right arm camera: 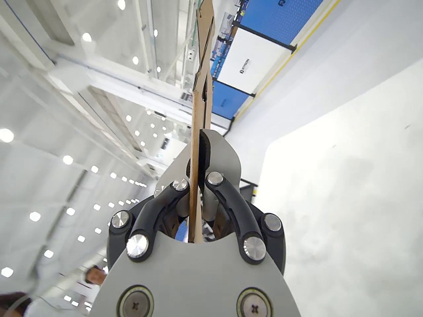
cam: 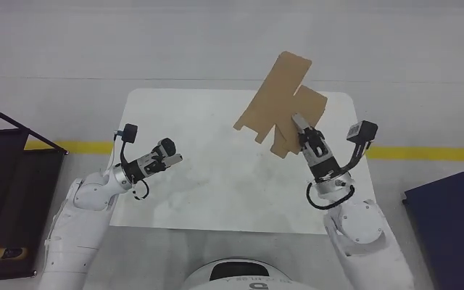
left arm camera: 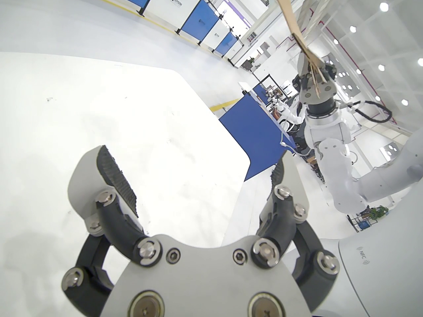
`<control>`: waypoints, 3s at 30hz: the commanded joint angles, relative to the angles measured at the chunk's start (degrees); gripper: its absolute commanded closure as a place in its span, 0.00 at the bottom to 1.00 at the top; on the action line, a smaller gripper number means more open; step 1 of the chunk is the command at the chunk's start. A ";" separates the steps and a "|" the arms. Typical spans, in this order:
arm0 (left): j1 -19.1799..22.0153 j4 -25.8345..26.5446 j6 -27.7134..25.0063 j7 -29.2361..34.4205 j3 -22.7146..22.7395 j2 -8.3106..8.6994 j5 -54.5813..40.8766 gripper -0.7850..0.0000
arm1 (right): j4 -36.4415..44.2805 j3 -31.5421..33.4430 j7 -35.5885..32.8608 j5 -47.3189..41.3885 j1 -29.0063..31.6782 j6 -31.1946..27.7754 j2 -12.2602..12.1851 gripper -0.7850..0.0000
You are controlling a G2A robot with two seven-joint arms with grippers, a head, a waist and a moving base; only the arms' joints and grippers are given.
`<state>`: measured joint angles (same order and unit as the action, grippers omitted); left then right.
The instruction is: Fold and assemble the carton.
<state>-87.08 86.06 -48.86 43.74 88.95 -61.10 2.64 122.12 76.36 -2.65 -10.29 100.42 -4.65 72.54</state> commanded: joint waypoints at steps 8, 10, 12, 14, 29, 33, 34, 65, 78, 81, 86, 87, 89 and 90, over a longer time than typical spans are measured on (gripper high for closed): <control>0.00 0.00 0.00 0.00 0.00 0.00 0.00 0.00 | -5.93 -7.46 -0.49 -42.18 1.06 -6.01 2.27 1.00; 0.00 0.00 0.00 0.00 0.00 0.00 0.00 0.00 | -5.52 -8.72 -1.14 -45.97 1.07 -6.40 2.58 1.00; 0.00 0.00 0.00 0.00 0.00 0.00 0.00 0.00 | -5.28 -9.42 -1.54 -47.67 0.88 -6.65 2.77 1.00; 0.00 0.00 0.00 0.00 0.00 0.00 0.00 0.00 | -4.17 -10.92 -1.69 -48.38 0.57 -5.85 2.96 1.00; -0.18 1.06 0.77 -1.33 0.03 0.03 1.80 0.00 | -2.73 -12.13 -1.08 -45.71 -0.63 -4.04 3.06 1.00; -0.70 2.55 0.32 -3.20 -0.68 0.04 0.32 0.00 | -6.81 -11.81 2.67 -37.10 -1.60 -3.39 2.97 1.00; -0.62 2.74 0.54 -2.99 -1.03 0.07 -1.09 0.00 | -7.29 -12.46 2.37 -36.05 -1.88 -3.78 3.05 1.00; 7.75 3.50 18.15 11.08 -15.72 -0.58 -35.56 0.32 | -10.06 -17.09 10.38 10.47 -3.83 -2.81 3.59 1.00; 10.24 1.87 18.40 7.88 -17.05 -1.08 -31.91 0.56 | -9.90 -18.57 9.41 11.09 -3.97 -2.28 4.01 1.00; 10.35 1.77 18.49 7.64 -17.17 -1.13 -31.62 0.69 | -9.55 -18.55 8.86 11.61 -3.62 -2.14 3.98 1.00; 10.55 1.79 18.61 7.32 -17.57 -1.26 -31.30 1.00 | -8.87 -18.36 8.59 11.99 -2.97 -2.16 3.96 1.00; 10.58 1.77 18.54 7.27 -17.62 -1.28 -31.29 1.00 | -8.73 -18.29 8.52 12.08 -2.86 -2.14 3.95 1.00; 10.70 1.74 18.21 7.39 -17.63 -1.29 -30.95 1.00 | -8.49 -18.15 8.46 12.00 -2.62 -2.17 3.95 1.00; 10.75 1.65 18.06 7.38 -17.59 -1.29 -30.61 1.00 | -8.39 -18.12 8.52 11.50 -2.46 -2.32 3.97 1.00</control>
<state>-76.38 87.79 -30.65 51.12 71.32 -62.39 -28.27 113.66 58.21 5.82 1.61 97.84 -6.86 76.49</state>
